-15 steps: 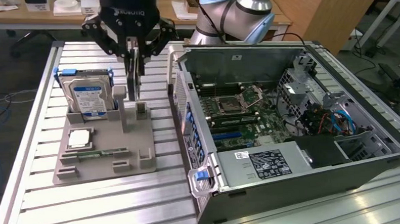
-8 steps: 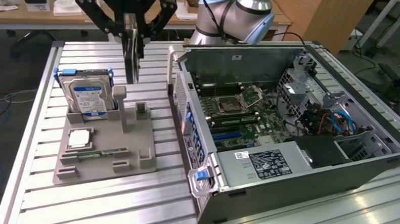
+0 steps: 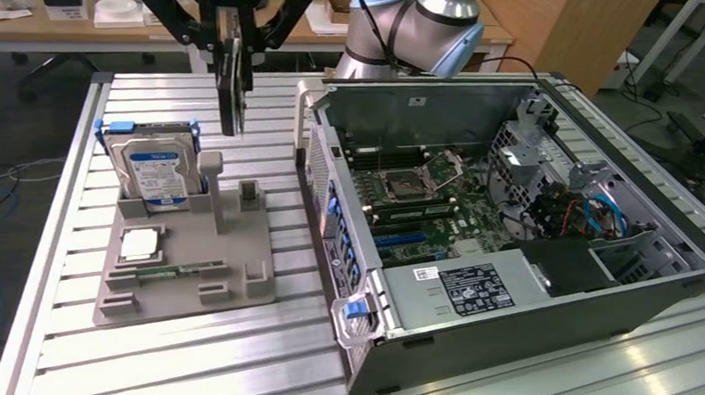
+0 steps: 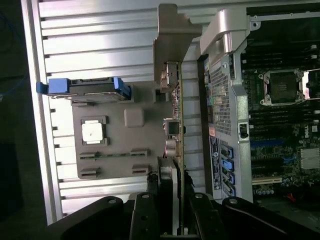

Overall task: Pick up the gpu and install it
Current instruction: 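Pick up the gpu and move the gpu toward the slot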

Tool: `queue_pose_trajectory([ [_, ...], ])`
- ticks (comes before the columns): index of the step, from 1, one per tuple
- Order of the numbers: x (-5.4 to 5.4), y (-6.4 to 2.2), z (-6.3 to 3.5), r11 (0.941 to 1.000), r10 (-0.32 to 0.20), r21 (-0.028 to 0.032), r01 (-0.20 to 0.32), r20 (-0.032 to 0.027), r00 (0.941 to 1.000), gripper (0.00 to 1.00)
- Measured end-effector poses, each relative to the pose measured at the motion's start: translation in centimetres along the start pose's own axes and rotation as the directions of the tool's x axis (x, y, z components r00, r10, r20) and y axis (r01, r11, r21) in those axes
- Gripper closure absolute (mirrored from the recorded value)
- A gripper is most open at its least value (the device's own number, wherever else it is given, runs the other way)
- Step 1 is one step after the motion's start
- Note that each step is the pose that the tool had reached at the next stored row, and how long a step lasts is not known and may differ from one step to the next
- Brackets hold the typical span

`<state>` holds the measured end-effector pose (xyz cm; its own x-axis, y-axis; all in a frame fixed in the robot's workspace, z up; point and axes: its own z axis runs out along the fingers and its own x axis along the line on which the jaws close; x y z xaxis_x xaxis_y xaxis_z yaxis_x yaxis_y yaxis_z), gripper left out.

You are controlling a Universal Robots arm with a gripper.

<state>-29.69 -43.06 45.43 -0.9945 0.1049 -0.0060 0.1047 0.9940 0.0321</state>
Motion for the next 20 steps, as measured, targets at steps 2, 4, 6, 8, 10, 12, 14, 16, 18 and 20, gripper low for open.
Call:
queue_pose_trajectory([
  [2,-0.2,0.02,-0.02,1.0,0.0,0.0002,0.0,-0.0002,1.0,0.72],
  [4,-0.8,0.09,0.0,1.0,0.0,0.0001,0.0,-0.0001,1.0,0.72],
  [6,-1.5,0.16,0.02,1.0,-0.001,0.0001,0.001,-0.0001,1.0,0.72],
  [8,-2.4,0.25,0.03,1.0,-0.002,0.0001,0.002,-0.0002,1.0,0.72],
  [10,-3.3,0.35,0.05,1.0,-0.004,-0.0001,0.004,-0.0002,1.0,0.72],
  [12,-4.2,0.44,0.08,1.0,-0.005,-0.0004,0.005,-0.0003,1.0,0.72],
  [14,-5.1,0.54,0.09,1.0,-0.006,-0.0005,0.006,-0.0004,1.0,0.72],
  [16,-6.0,0.63,0.12,1.0,-0.007,-0.0007,0.007,-0.0004,1.0,0.72],
  [18,-6.9,0.72,0.14,1.0,-0.007,-0.0007,0.007,-0.0004,1.0,0.72],
  [20,-7.8,0.82,0.15,1.0,-0.008,-0.0011,0.008,-0.0004,1.0,0.72],
])
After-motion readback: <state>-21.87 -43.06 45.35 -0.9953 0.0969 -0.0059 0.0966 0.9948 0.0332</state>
